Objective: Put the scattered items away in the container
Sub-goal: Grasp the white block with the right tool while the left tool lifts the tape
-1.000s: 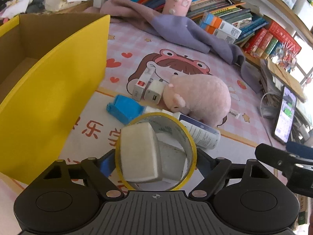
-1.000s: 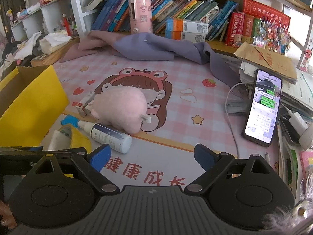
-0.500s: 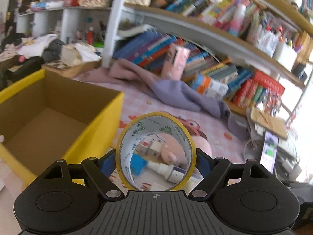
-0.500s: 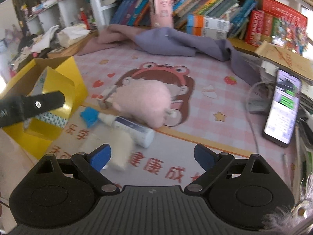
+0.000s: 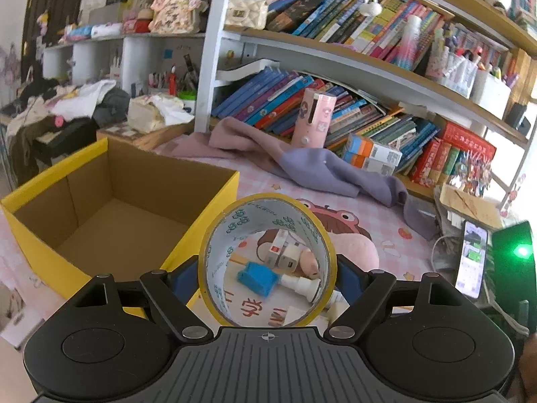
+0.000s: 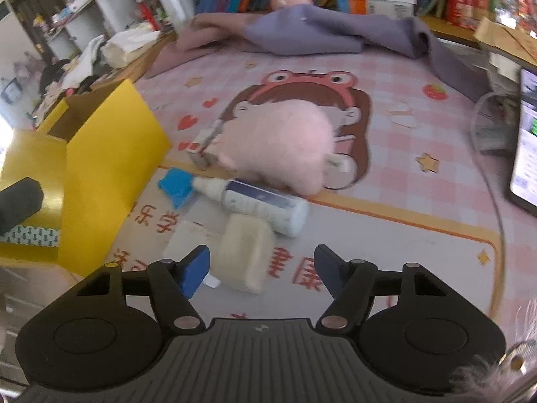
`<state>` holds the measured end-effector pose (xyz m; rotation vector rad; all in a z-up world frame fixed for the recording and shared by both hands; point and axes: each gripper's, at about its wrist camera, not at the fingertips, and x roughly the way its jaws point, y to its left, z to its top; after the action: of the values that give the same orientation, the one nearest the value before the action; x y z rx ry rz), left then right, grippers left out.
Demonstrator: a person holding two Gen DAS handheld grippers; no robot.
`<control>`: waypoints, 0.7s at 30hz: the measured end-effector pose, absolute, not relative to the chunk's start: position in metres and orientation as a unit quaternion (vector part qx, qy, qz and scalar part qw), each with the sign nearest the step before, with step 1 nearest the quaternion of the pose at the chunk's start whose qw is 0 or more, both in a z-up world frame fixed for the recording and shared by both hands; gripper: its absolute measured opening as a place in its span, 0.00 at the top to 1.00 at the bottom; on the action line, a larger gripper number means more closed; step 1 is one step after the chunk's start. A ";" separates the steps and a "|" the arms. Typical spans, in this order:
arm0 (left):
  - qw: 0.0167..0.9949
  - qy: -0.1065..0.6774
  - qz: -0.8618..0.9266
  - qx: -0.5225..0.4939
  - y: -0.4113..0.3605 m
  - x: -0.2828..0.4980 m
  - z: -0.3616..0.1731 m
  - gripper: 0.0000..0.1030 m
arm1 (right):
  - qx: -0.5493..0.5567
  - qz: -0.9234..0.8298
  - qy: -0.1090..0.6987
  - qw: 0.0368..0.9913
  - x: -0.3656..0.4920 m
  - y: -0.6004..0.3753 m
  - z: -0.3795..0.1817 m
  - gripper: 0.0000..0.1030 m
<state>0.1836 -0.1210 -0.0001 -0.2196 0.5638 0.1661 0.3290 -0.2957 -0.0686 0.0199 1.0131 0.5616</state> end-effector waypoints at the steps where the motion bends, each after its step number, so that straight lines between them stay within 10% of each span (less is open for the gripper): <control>1: 0.952 0.277 0.081 -0.101 -0.123 0.183 0.000 0.19 | 0.008 0.270 0.479 0.835 0.330 -0.292 -0.069 0.36; 21: 0.954 0.289 0.052 -0.059 -0.137 0.188 0.000 0.19 | 0.044 0.268 0.493 0.827 0.336 -0.295 -0.079 0.76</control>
<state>0.1877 -0.1367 0.0003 -0.1190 0.5860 0.1060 0.3363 -0.2952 -0.0794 0.0925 1.0464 0.5700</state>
